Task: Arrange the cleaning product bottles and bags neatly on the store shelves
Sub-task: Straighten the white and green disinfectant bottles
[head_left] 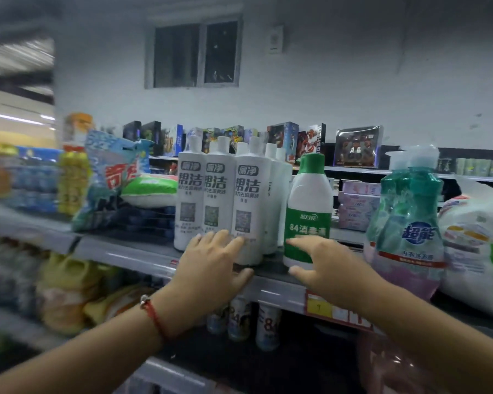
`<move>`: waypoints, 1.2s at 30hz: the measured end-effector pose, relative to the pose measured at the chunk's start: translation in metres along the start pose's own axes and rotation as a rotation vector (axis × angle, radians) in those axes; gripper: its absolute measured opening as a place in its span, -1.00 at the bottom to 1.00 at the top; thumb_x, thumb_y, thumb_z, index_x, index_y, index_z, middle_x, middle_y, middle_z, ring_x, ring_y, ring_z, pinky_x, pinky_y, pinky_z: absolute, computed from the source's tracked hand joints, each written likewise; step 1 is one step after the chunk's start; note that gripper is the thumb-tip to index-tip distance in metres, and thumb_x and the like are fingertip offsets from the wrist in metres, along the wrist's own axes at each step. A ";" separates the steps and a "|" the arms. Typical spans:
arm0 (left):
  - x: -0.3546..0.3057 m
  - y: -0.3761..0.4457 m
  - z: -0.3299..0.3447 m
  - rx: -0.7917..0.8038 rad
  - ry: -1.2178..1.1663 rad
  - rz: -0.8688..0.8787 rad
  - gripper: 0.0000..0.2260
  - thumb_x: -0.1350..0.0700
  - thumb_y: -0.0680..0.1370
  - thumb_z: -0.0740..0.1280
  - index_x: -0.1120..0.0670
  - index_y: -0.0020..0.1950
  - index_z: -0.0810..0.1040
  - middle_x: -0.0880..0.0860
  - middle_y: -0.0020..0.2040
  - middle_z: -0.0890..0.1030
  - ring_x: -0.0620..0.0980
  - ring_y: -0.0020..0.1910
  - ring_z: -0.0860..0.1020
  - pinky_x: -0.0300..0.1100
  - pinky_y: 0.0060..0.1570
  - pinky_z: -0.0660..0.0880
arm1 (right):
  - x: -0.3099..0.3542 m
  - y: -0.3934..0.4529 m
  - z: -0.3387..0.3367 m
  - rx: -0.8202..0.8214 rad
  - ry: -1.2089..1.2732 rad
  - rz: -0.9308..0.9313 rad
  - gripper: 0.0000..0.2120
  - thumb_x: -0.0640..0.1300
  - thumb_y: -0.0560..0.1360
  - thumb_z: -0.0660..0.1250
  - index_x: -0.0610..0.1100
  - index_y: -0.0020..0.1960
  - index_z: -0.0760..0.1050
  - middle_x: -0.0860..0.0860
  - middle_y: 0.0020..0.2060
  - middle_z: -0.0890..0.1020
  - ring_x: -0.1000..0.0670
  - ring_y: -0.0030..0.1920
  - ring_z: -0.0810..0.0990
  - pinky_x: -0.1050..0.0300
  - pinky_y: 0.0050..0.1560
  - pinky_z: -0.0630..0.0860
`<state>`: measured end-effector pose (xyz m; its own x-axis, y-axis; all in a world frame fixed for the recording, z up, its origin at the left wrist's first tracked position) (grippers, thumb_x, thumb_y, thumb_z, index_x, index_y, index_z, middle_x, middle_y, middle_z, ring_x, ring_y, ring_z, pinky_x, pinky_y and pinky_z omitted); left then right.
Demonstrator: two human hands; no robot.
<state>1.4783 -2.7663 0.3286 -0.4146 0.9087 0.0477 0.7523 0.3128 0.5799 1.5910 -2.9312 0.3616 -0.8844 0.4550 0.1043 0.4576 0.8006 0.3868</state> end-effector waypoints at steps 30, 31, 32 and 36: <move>0.615 -0.201 -0.111 0.296 0.385 -0.666 -0.26 -0.43 0.55 0.13 -0.10 0.63 0.12 0.04 0.57 0.28 0.09 0.50 0.31 0.03 0.35 0.42 | 0.572 0.294 0.199 0.239 0.300 -0.514 -0.32 0.05 0.56 0.39 0.06 0.60 0.19 0.03 0.57 0.28 -0.02 0.51 0.31 0.09 0.41 0.31; 0.629 -0.201 -0.109 0.292 0.391 -0.668 -0.27 -0.42 0.55 0.13 -0.10 0.63 0.13 0.05 0.55 0.29 0.09 0.49 0.32 0.02 0.34 0.42 | 0.584 0.304 0.206 0.239 0.296 -0.522 -0.32 0.04 0.57 0.39 0.05 0.60 0.19 0.03 0.56 0.28 -0.02 0.50 0.32 0.12 0.39 0.31; 0.644 -0.200 -0.105 0.289 0.394 -0.671 -0.28 -0.42 0.56 0.13 -0.10 0.63 0.13 0.05 0.55 0.30 0.08 0.49 0.32 0.01 0.33 0.42 | 0.595 0.314 0.214 0.243 0.293 -0.531 -0.32 0.04 0.57 0.39 0.05 0.60 0.19 0.04 0.56 0.29 -0.01 0.49 0.33 0.16 0.35 0.32; 0.705 -0.189 -0.086 0.302 0.407 -0.692 -0.30 -0.39 0.57 0.17 -0.10 0.62 0.15 0.05 0.55 0.30 0.08 0.49 0.33 -0.01 0.31 0.41 | 0.641 0.365 0.247 0.241 0.277 -0.578 -0.31 0.04 0.56 0.39 0.07 0.60 0.18 0.07 0.55 0.29 0.00 0.48 0.35 0.10 0.39 0.34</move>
<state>1.0000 -2.2089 0.3224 -0.9388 0.3340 0.0842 0.3418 0.8731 0.3477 1.2141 -2.2518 0.3435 -0.9692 -0.1621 0.1854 -0.1155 0.9641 0.2392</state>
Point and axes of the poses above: each hand's wrist, its own y-axis towards the middle knuckle, its own z-axis out of the palm, x = y × z, the point moved 4 cm from there along y, towards the middle knuckle
